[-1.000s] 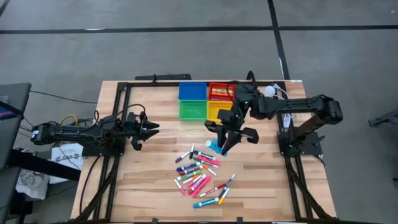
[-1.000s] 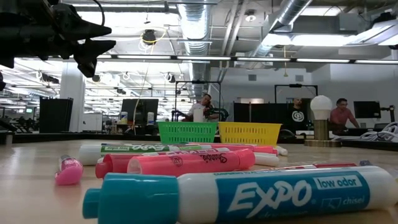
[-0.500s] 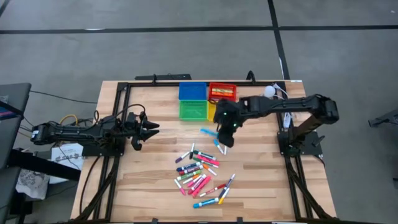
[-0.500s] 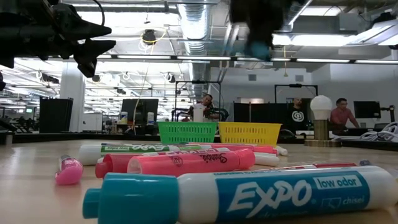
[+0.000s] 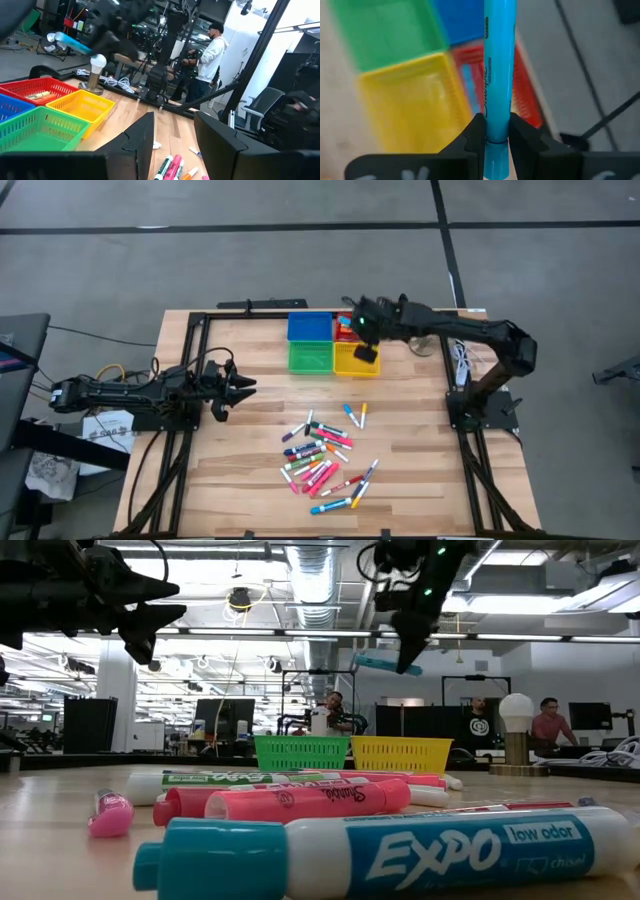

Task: Pick & Place Markers
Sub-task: Put the light blue marker in the red bin

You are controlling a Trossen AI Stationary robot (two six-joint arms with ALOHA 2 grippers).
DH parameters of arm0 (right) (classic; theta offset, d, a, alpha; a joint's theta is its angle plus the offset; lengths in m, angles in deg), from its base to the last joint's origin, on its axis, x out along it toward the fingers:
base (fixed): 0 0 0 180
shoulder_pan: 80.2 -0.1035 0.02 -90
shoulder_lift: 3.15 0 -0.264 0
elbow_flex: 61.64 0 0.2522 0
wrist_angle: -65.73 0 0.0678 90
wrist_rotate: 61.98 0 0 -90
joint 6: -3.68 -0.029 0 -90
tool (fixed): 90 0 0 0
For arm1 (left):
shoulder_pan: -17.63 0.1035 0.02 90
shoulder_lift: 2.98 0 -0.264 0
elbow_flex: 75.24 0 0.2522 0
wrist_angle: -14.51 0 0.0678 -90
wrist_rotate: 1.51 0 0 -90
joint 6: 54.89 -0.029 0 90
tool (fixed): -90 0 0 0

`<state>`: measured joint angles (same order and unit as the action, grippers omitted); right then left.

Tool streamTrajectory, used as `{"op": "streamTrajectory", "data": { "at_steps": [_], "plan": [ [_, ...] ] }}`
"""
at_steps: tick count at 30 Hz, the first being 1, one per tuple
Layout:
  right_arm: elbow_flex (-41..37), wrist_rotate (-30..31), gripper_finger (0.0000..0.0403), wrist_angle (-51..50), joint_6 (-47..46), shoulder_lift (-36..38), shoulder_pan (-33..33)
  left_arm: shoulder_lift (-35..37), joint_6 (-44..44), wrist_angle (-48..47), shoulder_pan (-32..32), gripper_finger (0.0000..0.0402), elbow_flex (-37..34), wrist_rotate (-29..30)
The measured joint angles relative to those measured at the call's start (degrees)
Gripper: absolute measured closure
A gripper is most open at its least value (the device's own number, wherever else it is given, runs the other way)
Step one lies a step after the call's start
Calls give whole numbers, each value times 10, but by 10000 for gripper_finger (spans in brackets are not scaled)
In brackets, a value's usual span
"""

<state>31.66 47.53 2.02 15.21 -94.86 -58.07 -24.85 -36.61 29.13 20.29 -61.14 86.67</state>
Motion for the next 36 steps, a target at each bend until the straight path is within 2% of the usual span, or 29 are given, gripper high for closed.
{"op": "streamTrajectory", "data": {
  "at_steps": [8,13,21,26,36],
  "plan": [
    [55,-3,351,-20,136,-108,108,-14,0,1,0,260,0,1],
    [90,-61,351,-28,173,-173,150,-27,0,0,0,260,0,1],
    [132,-114,351,-57,220,-237,158,-31,0,0,0,260,0,2],
    [132,-161,351,-68,233,-249,159,-31,0,0,0,260,0,6],
    [131,-180,345,-59,248,-276,162,-31,0,1,0,260,0,7]
  ]
}}
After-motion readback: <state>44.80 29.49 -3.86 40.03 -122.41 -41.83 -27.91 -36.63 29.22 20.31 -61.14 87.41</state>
